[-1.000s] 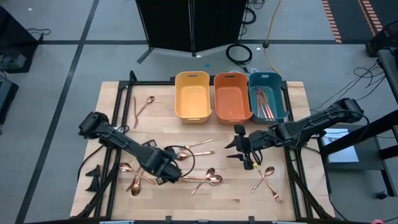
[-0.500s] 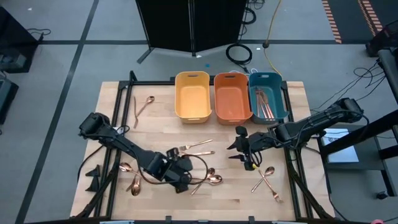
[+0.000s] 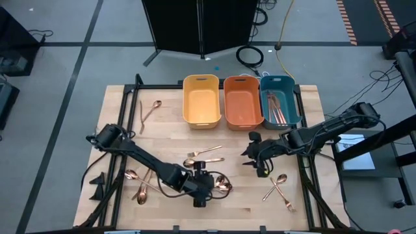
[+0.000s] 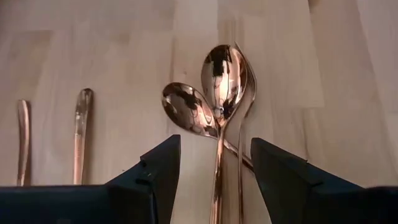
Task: Sort silverware
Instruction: Put the copper fork into the orange bin
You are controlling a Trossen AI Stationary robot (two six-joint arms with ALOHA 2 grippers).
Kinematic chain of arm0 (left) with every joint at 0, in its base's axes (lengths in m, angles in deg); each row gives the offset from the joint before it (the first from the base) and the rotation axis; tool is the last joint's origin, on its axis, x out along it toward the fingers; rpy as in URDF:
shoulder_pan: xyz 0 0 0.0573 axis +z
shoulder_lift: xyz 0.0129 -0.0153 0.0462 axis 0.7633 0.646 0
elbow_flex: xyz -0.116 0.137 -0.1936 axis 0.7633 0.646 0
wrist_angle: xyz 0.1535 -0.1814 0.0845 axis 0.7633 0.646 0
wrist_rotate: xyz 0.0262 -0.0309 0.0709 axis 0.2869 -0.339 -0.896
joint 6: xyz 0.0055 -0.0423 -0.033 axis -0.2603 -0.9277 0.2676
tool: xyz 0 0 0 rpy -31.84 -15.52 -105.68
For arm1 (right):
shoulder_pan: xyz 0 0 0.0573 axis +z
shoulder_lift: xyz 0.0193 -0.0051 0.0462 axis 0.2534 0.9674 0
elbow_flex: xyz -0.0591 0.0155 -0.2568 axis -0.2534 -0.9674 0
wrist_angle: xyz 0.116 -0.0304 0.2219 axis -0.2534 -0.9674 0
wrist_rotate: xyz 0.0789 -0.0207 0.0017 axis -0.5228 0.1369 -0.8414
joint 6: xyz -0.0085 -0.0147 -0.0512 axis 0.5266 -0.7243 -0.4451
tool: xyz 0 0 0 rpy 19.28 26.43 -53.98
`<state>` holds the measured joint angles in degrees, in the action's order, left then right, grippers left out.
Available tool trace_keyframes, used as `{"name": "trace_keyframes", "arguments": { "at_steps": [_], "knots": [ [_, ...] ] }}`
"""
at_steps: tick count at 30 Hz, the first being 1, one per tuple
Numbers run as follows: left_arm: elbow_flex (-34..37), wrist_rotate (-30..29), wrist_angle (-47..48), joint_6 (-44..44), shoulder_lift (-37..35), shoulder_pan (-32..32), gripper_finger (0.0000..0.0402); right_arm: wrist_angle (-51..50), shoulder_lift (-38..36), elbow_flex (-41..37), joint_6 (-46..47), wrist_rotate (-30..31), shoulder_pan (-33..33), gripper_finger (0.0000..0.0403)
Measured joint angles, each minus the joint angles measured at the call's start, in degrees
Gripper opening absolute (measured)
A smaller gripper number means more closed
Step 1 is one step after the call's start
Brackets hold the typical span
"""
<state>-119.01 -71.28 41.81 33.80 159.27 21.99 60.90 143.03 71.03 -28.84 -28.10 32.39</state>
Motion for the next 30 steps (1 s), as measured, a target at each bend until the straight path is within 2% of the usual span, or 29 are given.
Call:
{"name": "trace_keyframes", "arguments": {
  "at_steps": [10,25,30],
  "knots": [
    [0.00,7.48,-1.54,2.24,4.30,-0.02,0.0191,-5.42,-0.05,0.00,3.87,5.66,-0.02,0.0169],
    [0.00,7.61,-1.26,3.91,4.71,0.17,0.0191,-4.81,-0.06,0.00,3.45,5.79,-0.02,0.0169],
    [0.24,9.43,-1.28,3.58,5.51,0.15,0.0185,-4.79,-0.06,0.01,3.43,5.79,-0.02,0.0169]
  ]
}}
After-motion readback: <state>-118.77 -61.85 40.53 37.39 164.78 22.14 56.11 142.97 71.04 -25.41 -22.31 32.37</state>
